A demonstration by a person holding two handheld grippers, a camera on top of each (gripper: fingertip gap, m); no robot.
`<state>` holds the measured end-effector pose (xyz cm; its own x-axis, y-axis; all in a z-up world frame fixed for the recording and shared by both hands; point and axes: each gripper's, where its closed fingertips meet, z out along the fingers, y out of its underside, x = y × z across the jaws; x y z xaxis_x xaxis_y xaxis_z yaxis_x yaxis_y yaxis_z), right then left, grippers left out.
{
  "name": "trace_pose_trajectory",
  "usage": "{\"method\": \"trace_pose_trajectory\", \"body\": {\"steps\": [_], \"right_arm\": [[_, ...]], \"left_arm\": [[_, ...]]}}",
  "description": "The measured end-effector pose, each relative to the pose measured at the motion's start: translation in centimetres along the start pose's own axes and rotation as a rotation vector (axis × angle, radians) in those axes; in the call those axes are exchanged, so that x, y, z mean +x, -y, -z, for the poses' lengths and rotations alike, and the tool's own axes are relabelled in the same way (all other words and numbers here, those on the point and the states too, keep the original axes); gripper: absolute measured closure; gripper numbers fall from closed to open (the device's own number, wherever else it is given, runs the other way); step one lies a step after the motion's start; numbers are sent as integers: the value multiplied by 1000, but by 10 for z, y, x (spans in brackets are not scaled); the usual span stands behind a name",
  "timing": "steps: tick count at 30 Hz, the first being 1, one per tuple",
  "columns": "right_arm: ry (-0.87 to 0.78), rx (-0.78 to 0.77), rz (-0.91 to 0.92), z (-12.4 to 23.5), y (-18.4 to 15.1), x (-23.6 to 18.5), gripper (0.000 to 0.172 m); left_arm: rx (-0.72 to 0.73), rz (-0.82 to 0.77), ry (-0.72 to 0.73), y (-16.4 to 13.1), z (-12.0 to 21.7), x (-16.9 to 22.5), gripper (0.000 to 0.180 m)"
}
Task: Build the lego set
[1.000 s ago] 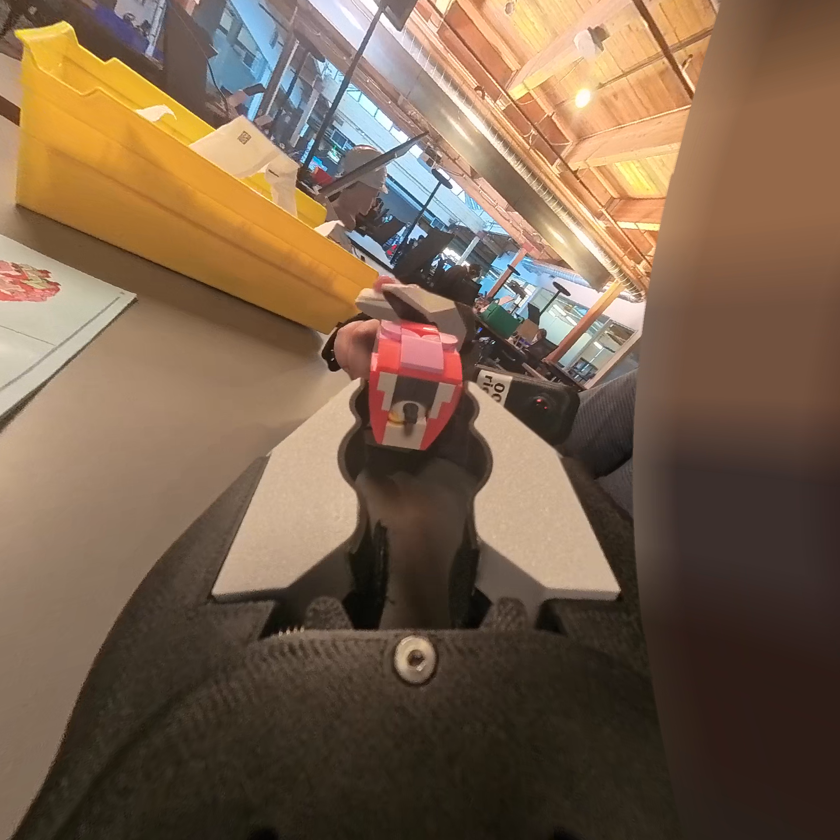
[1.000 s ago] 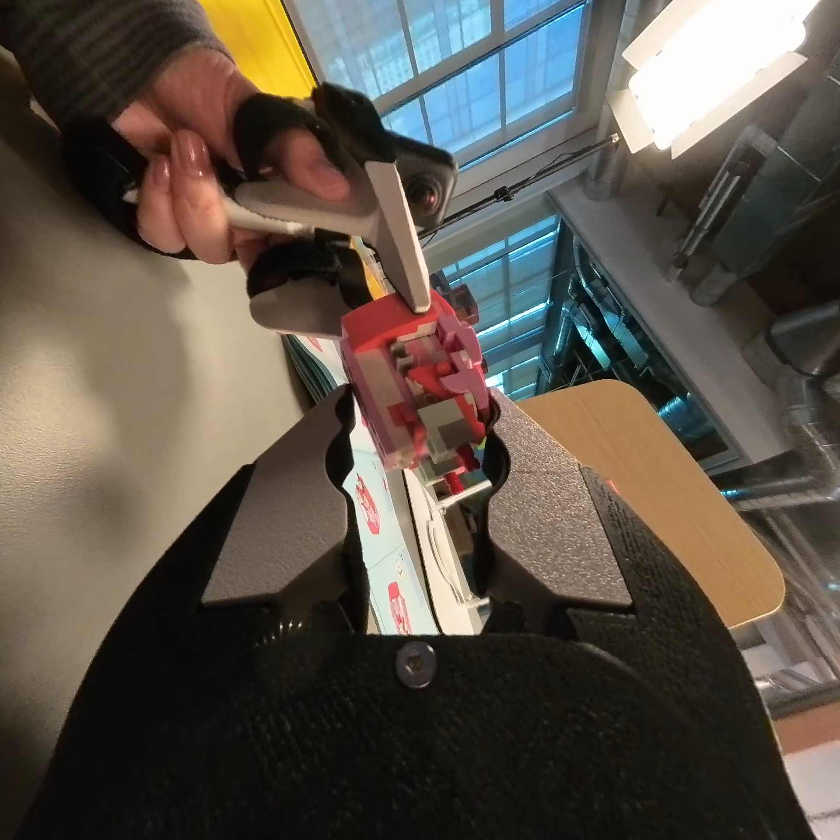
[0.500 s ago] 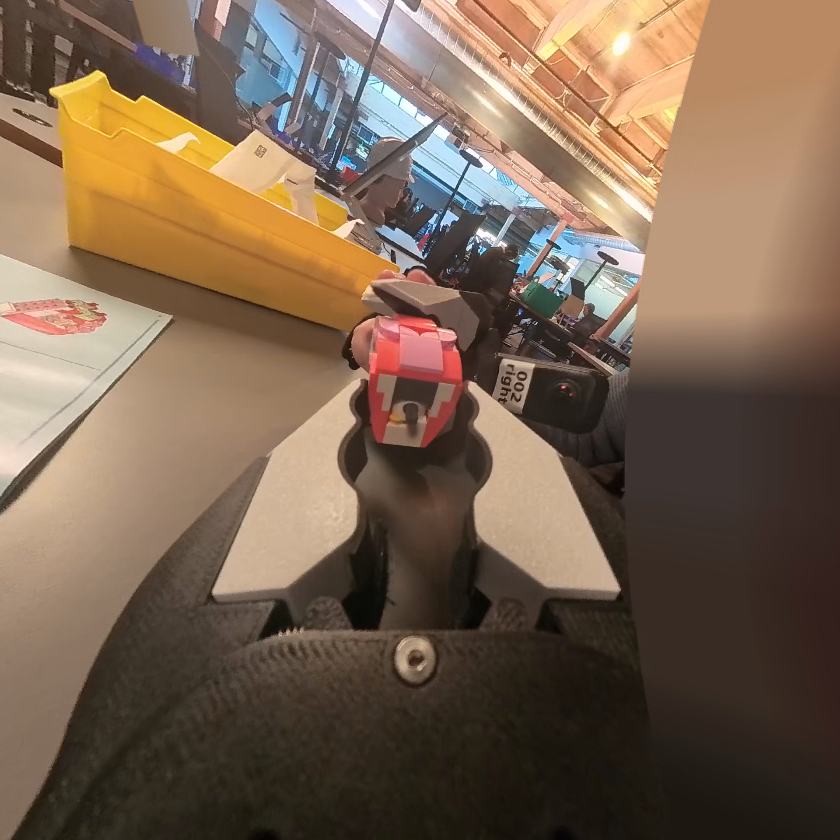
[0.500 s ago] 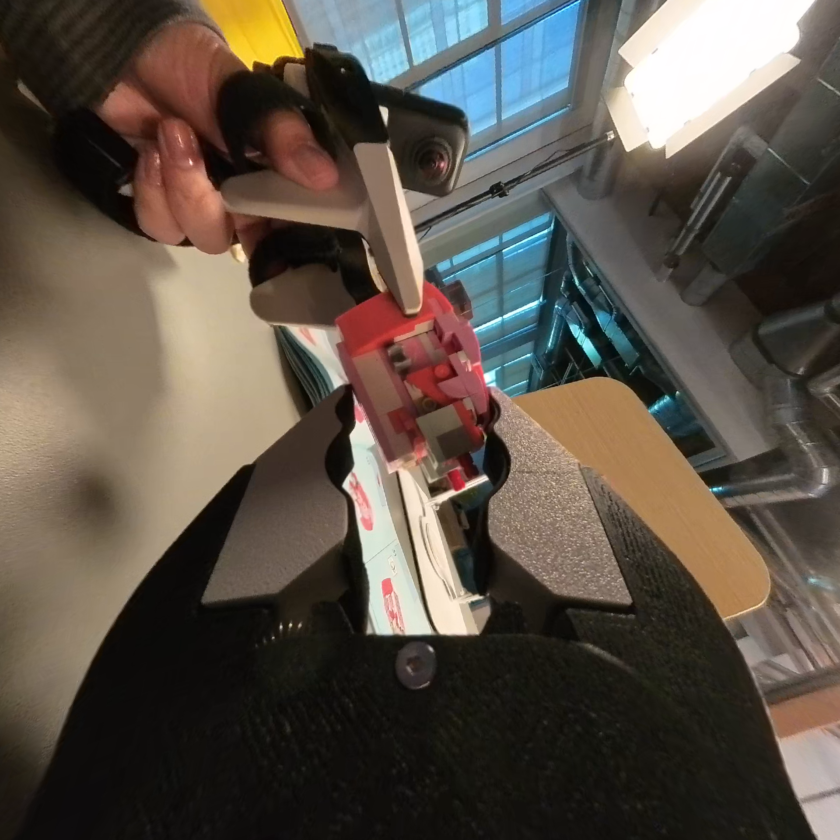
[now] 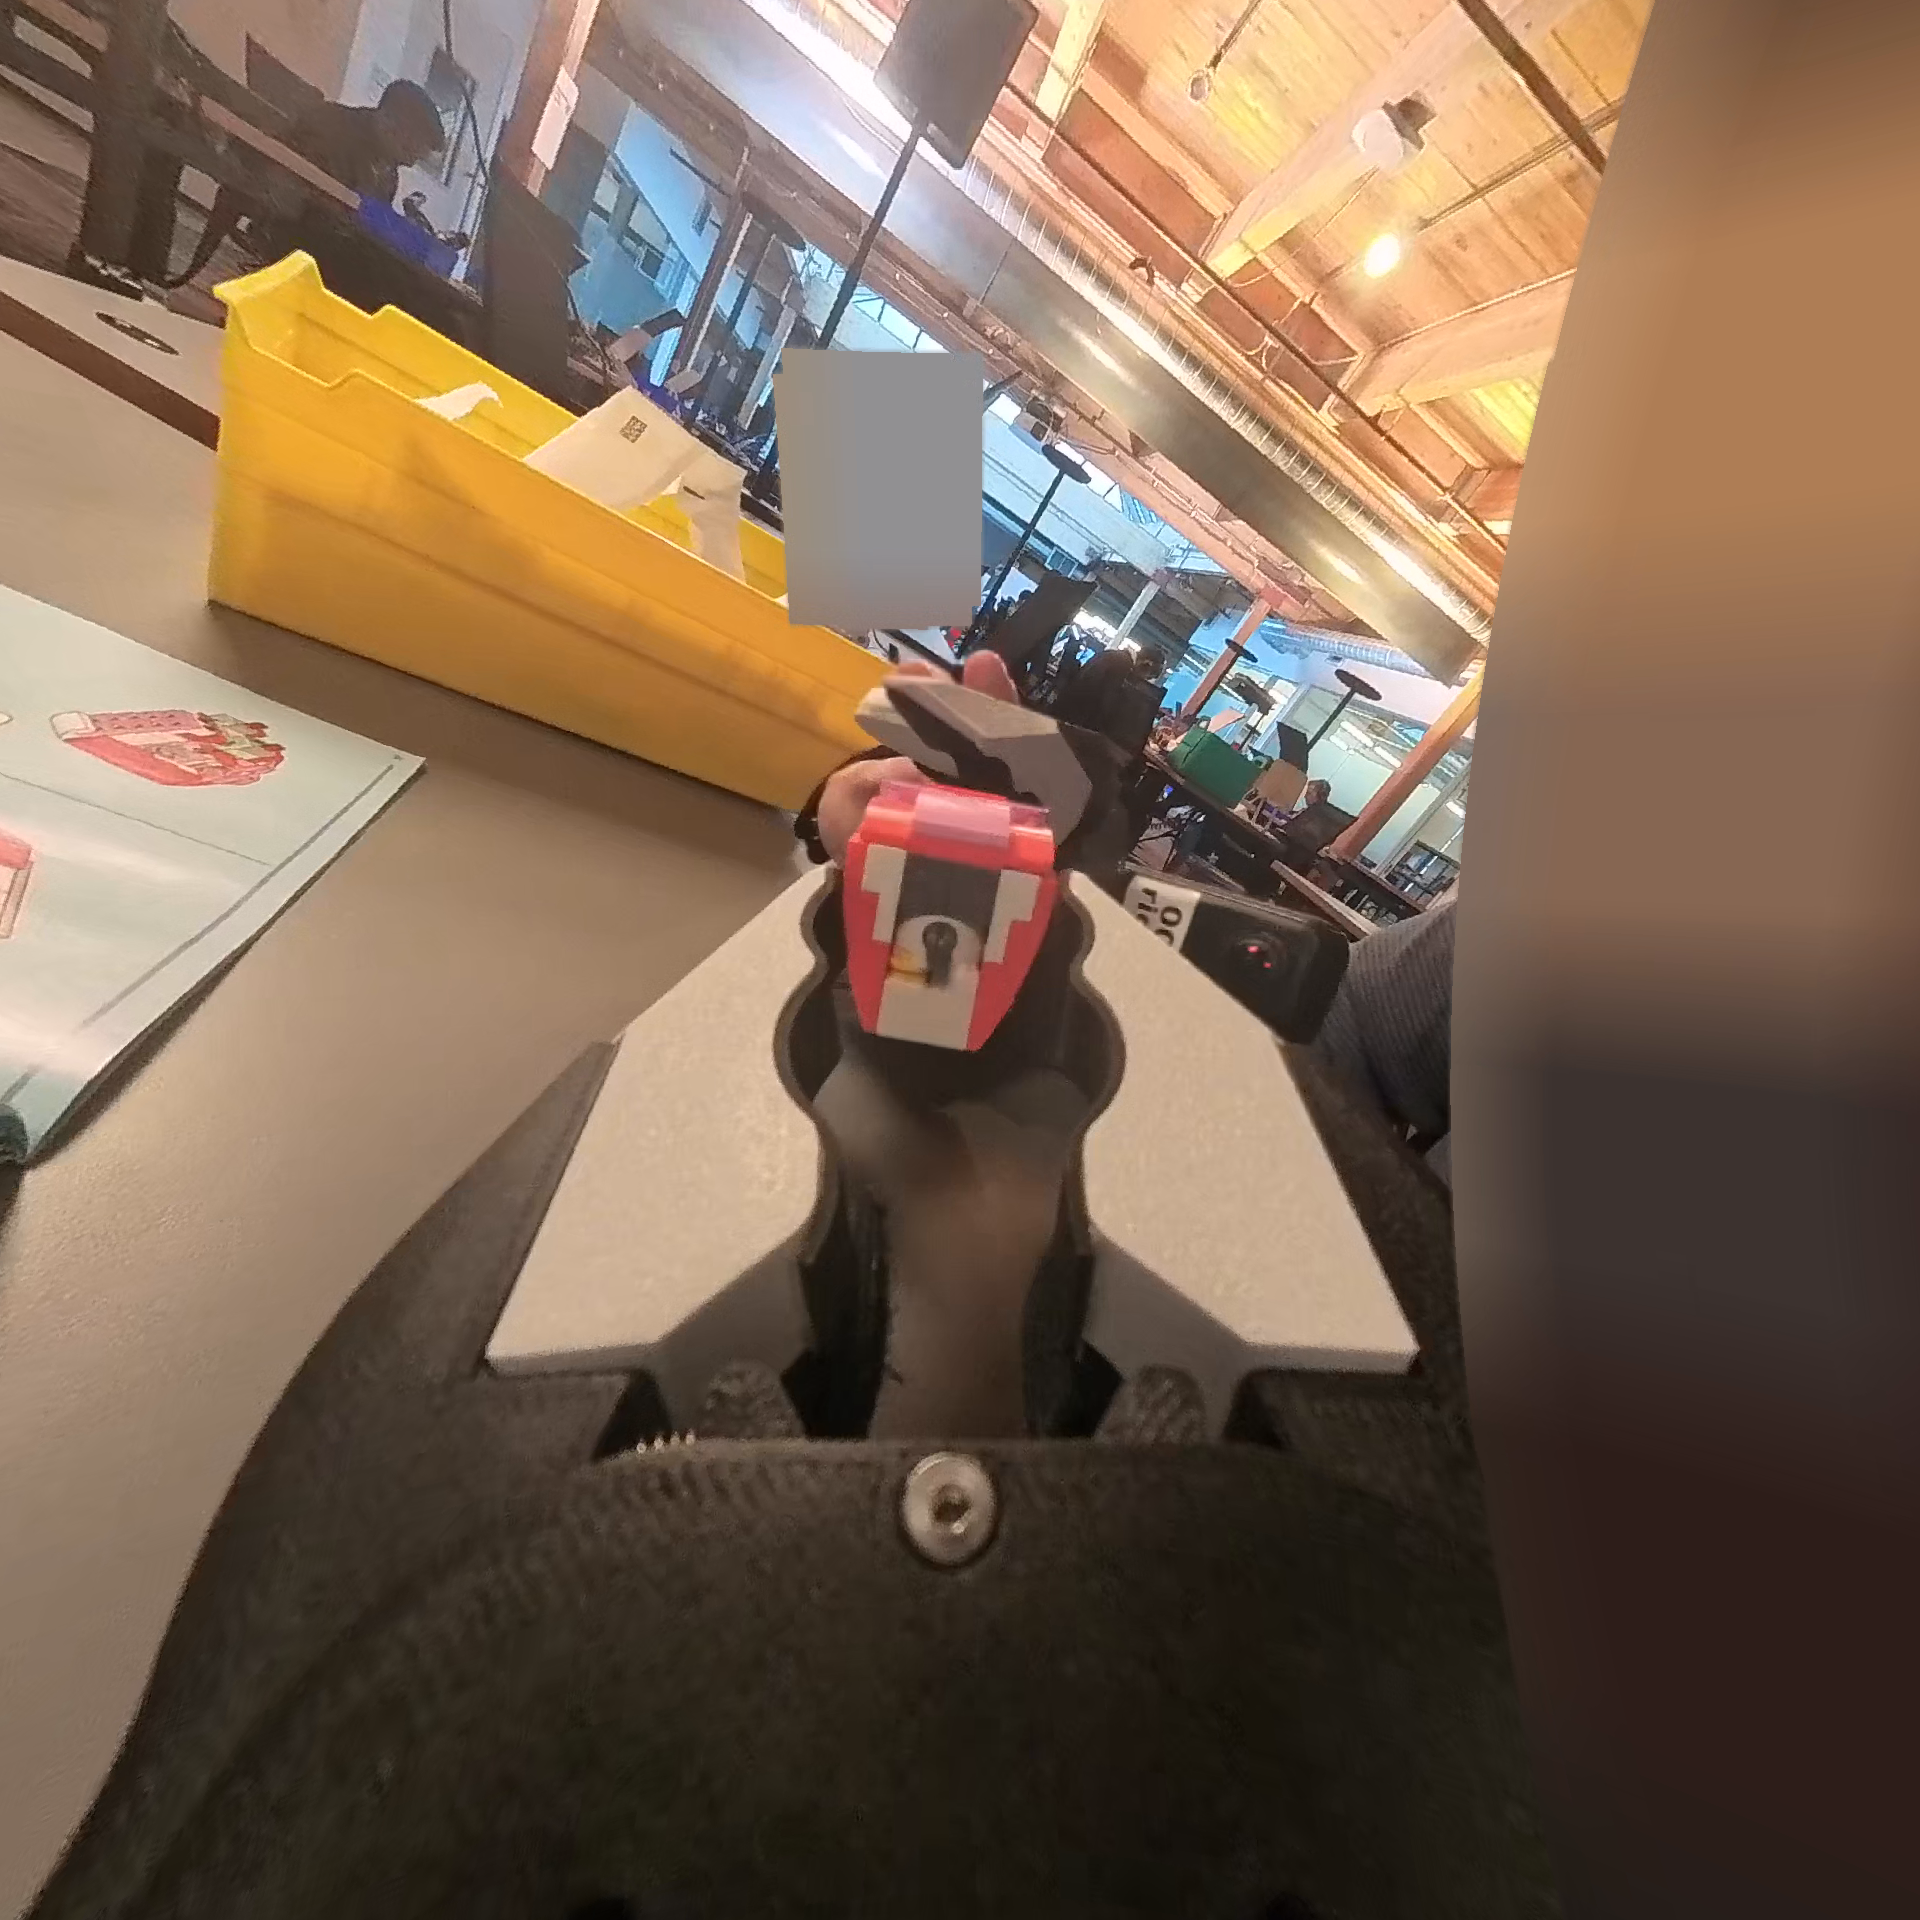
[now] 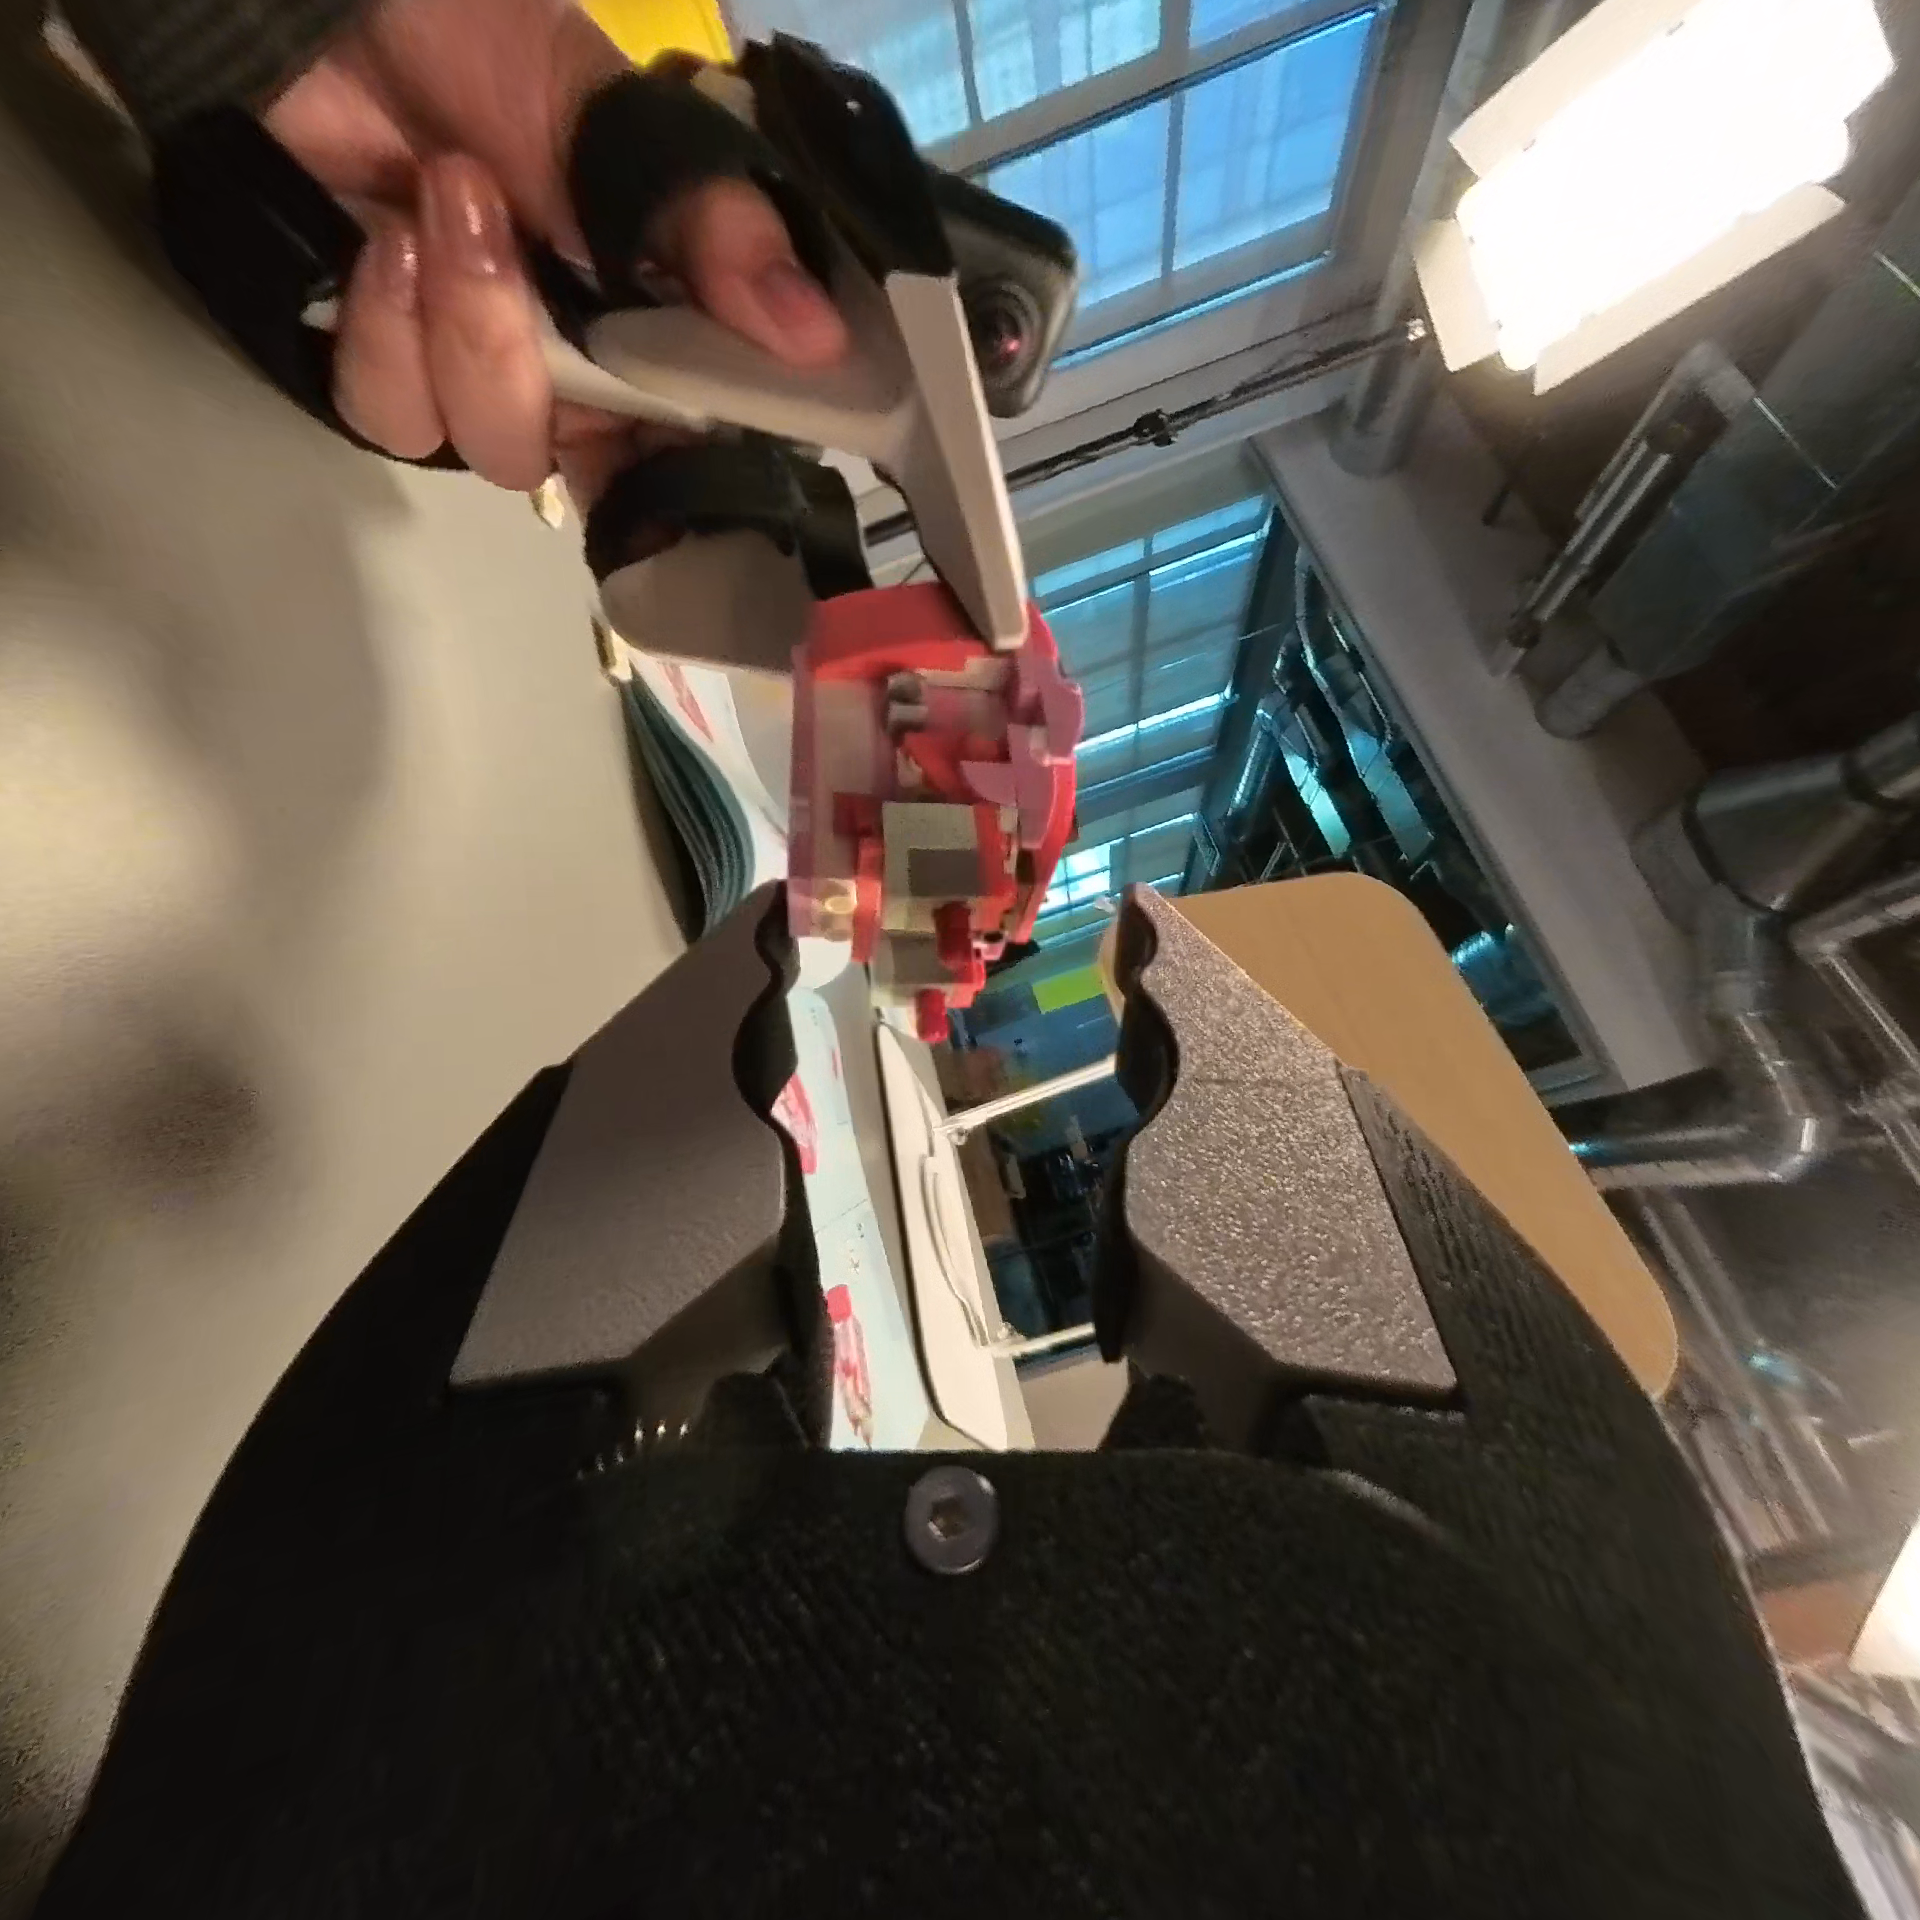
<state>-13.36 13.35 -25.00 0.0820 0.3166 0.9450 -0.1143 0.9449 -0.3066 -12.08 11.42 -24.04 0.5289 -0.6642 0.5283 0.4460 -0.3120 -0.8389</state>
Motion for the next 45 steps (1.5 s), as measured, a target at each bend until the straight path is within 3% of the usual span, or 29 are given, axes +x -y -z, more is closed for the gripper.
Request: {"method": "trace_pose_trajectory", "body": {"steps": [13,37,45], "right_arm": [[40,9,29,-2,5,-11,122],[14,-17,8,-2,-1,-6,125],[12,-8,3,-1,2,-6,126]], "left_arm": [[-18,-4,8,-3,-2,-1,142],[-5,35,-2,-2,0,-3,142],[-21,-45,-15,-4,-2,3,142]]}}
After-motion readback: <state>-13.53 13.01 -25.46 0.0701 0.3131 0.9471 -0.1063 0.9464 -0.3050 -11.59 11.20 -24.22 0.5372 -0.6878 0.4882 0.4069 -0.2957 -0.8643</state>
